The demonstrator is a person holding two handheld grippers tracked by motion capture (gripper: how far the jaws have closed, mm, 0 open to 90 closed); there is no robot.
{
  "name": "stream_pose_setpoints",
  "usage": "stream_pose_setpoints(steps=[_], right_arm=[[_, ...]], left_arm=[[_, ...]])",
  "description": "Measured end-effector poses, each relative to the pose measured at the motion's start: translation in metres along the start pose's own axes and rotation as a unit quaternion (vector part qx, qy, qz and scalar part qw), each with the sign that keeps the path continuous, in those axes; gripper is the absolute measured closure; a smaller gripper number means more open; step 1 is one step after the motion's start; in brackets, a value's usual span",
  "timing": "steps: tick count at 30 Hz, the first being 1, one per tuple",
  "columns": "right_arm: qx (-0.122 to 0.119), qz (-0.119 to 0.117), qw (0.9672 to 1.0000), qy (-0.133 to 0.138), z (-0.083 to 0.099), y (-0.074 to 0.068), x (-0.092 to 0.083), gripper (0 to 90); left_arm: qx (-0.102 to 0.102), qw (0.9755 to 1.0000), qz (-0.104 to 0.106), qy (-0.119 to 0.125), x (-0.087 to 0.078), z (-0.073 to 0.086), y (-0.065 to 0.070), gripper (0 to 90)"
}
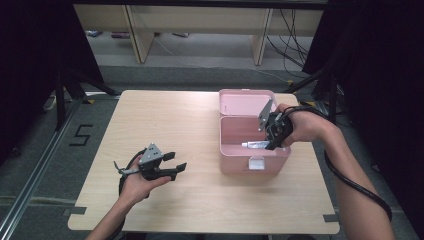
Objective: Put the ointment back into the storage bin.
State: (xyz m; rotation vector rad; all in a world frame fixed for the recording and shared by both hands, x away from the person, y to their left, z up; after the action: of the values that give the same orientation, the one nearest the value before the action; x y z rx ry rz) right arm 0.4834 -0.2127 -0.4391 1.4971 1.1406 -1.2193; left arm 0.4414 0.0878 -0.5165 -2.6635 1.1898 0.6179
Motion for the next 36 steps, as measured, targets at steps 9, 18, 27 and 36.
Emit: stream_pose_setpoints(steps=[9, 18, 27, 36], right_arm=[[-0.006, -0.003, 0.9999, -0.008, 0.000, 0.003, 0.005, 71.0], [-0.019, -0.008, 0.9998, -0.008, -0.001, 0.004, 0.009, 71.0], [-0.007, -0.017, 0.9998, -0.012, -0.001, 0.002, 0.014, 71.0], [-0.013, -0.015, 0.9997, -0.013, 0.000, 0.002, 0.019, 71.0]], left_arm=[[-0.002, 1.0000, 0.001, 0.001, 0.000, 0.001, 0.000, 36.8], [-0.002, 1.0000, -0.002, 0.004, -0.002, 0.000, -0.001, 36.8], [-0.003, 1.0000, 0.000, 0.005, -0.001, 0.000, -0.001, 36.8], [-0.003, 1.0000, 0.000, 0.002, -0.001, 0.000, 0.000, 36.8]])
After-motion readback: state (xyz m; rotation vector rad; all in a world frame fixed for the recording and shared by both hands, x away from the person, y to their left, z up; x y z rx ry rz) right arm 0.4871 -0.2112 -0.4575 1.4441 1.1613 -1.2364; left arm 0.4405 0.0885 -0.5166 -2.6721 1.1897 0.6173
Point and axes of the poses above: each handheld gripper's, and its own axes: x roughly forward along the jaws, z roughly out of its underside, y roughly to its right, the point moved 10 cm from there along x, roughly forward along the jaws, and after that the axes turned 6 degrees about x, right-handed, at the moved point
